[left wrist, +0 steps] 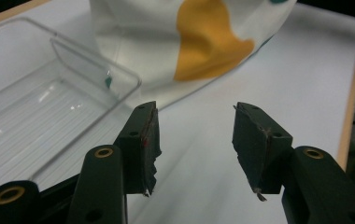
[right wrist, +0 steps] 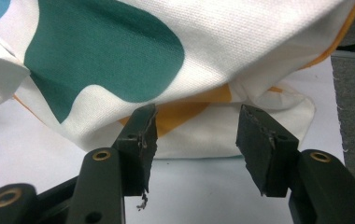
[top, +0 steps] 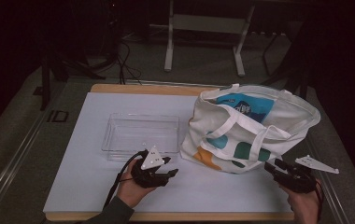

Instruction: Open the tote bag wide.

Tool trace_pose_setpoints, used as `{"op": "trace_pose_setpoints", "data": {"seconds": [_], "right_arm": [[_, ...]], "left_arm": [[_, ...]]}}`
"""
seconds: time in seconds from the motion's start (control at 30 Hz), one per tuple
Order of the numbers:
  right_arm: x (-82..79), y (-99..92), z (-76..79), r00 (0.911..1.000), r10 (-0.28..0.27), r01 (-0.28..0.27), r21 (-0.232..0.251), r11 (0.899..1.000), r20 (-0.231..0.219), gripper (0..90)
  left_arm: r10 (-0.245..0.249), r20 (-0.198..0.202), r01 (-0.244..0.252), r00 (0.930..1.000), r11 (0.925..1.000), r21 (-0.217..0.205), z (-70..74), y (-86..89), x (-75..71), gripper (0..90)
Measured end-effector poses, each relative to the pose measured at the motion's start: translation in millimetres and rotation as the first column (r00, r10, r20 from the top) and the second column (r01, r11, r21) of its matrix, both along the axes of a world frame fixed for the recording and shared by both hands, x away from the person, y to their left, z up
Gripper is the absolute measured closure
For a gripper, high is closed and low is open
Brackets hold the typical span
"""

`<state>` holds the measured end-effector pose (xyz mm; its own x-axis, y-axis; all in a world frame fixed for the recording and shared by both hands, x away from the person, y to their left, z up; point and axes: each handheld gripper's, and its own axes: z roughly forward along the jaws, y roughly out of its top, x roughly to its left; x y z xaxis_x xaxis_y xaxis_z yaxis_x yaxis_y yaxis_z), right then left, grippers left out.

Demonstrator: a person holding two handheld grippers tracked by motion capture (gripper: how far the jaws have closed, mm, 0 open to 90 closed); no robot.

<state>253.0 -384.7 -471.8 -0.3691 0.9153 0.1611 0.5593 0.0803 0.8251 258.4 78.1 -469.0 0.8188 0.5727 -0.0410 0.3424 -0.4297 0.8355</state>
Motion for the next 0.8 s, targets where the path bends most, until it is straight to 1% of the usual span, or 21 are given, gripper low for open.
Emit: {"op": "trace_pose_setpoints", "data": {"seconds": [0.07,0.13,0.2,0.27,0.33,0.43,0.5,0.57,0.67,0.8], "right_arm": [[-0.1,-0.2,1.2,0.9999,0.017,-0.017,0.000,1.000,0.004,47.8],[-1.3,-1.8,3.5,0.9998,0.019,-0.019,0.007,1.000,0.009,48.0],[-1.8,-4.4,5.9,0.9995,0.018,-0.019,0.034,0.999,0.025,48.0],[-0.9,-5.8,7.3,0.9994,0.014,-0.015,0.046,0.999,0.031,47.9],[2.3,-6.0,7.3,0.9995,-0.002,0.000,0.053,0.999,0.031,47.2],[7.2,-5.5,6.9,0.9993,0.001,-0.004,0.090,0.996,0.038,49.2],[9.5,-4.0,7.3,0.9989,-0.002,-0.002,0.096,0.995,0.047,50.0],[10.7,-2.6,7.5,0.9985,-0.014,0.008,0.107,0.994,0.054,53.0],[10.7,-1.0,8.2,0.9972,-0.030,0.023,0.101,0.995,0.068,60.7],[10.0,-3.0,7.9,0.9970,-0.030,0.022,0.113,0.993,0.072,64.7]], "left_arm": [[0.004,-0.007,-0.004,1.0000,0.9997,-0.022,2.6,0.7,3.5,50.4],[0.009,-0.001,-0.009,1.0000,0.9998,-0.016,4.7,0.8,6.1,50.4],[0.009,0.002,-0.009,1.0000,0.9998,-0.018,6.2,0.1,7.4,50.4],[0.008,0.012,-0.008,0.9999,1.0000,0.002,8.2,-1.2,8.4,50.4],[0.007,0.020,-0.007,0.9998,0.9999,0.015,10.7,-3.8,9.4,50.5],[0.013,0.039,-0.015,0.9992,0.9988,0.046,16.6,-7.8,13.6,50.7],[0.019,0.044,-0.021,0.9989,0.9985,0.051,21.7,-10.0,18.5,51.1],[0.021,0.056,-0.025,0.9982,0.9978,0.061,27.6,-12.1,24.3,51.5],[0.026,0.078,-0.031,0.9966,0.9974,0.065,37.1,-15.5,34.1,52.7],[0.034,0.096,-0.040,0.9948,0.9969,0.068,49.3,-23.4,49.6,52.7]]}}
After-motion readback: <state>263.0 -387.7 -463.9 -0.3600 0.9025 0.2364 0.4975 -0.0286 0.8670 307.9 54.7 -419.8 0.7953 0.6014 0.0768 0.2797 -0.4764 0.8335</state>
